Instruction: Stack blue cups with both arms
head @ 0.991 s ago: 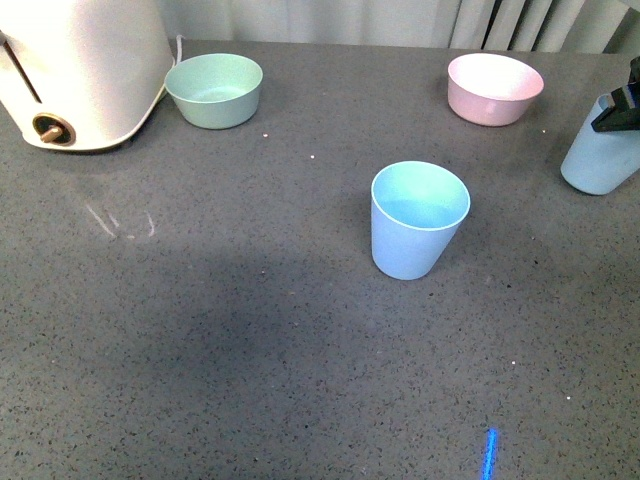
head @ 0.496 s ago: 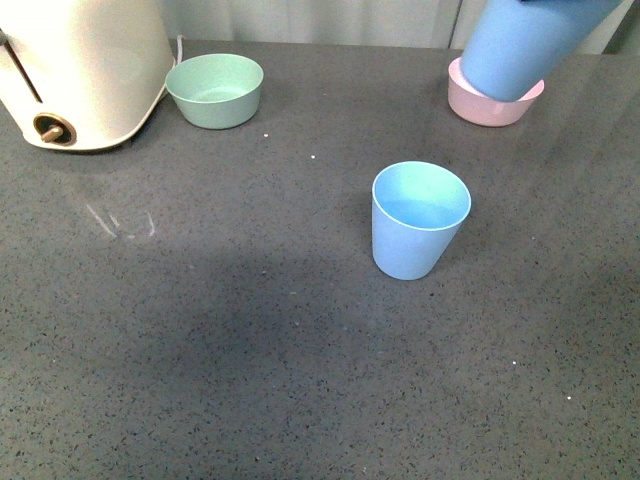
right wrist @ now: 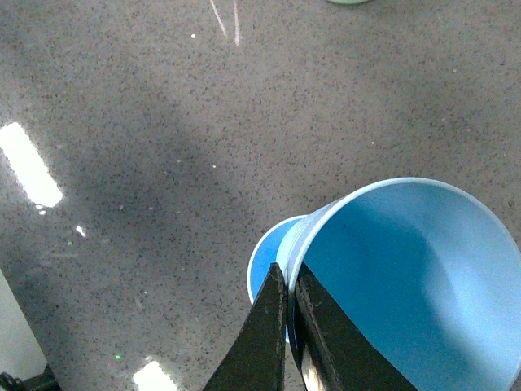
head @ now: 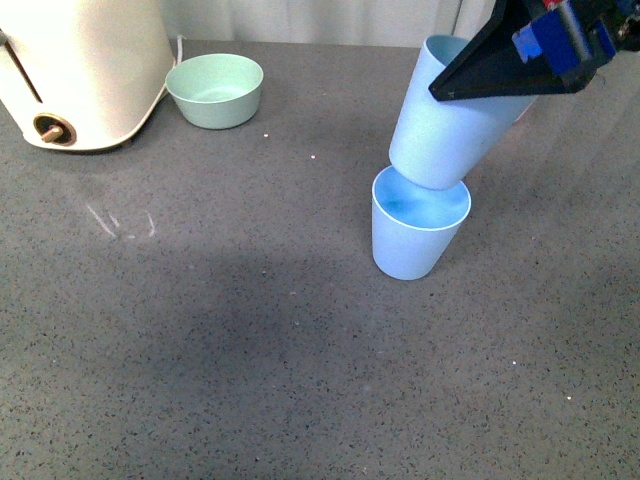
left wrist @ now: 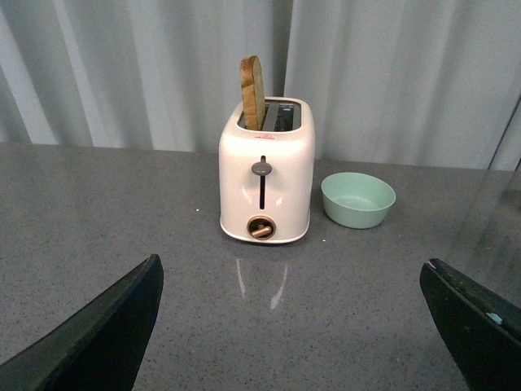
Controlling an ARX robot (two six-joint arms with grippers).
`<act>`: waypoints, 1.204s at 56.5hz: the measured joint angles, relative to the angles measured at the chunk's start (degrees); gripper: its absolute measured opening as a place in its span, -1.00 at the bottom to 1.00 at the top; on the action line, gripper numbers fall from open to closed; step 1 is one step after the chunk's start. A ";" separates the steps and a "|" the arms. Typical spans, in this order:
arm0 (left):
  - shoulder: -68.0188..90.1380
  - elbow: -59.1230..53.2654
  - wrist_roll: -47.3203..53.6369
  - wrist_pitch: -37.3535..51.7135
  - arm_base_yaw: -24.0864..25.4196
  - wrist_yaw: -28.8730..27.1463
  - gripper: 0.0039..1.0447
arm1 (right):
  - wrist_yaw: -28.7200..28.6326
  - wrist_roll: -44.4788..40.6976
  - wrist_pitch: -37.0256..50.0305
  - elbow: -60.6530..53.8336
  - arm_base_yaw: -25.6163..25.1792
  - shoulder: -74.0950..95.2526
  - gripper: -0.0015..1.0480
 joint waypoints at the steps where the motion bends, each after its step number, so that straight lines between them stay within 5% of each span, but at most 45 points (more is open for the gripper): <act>1: 0.00 0.00 0.02 0.00 0.00 0.00 0.84 | 0.04 -0.07 0.00 -0.11 0.04 0.00 -0.97; 22: 0.00 0.00 0.00 0.00 0.00 0.00 0.84 | 2.40 -0.26 2.01 -2.45 1.84 0.94 -0.94; 35: 0.00 0.00 0.00 0.00 0.00 0.00 0.84 | 2.56 2.75 7.82 -4.13 0.07 -0.63 0.01; 47: 0.00 0.00 0.00 0.00 0.00 0.00 0.84 | 1.73 14.88 23.34 -15.47 -13.03 -18.40 0.85; 55: 0.00 0.00 0.02 0.00 0.00 0.00 0.84 | 3.89 23.10 30.01 -22.77 -20.00 -27.45 0.78; 62: 0.00 0.00 0.00 0.00 0.00 -0.02 0.84 | 22.91 24.28 51.28 -35.06 -19.65 -30.99 0.28; 68: 0.00 0.00 0.00 0.00 0.00 0.00 0.84 | 23.19 24.41 54.27 -41.38 -19.52 -34.75 -0.11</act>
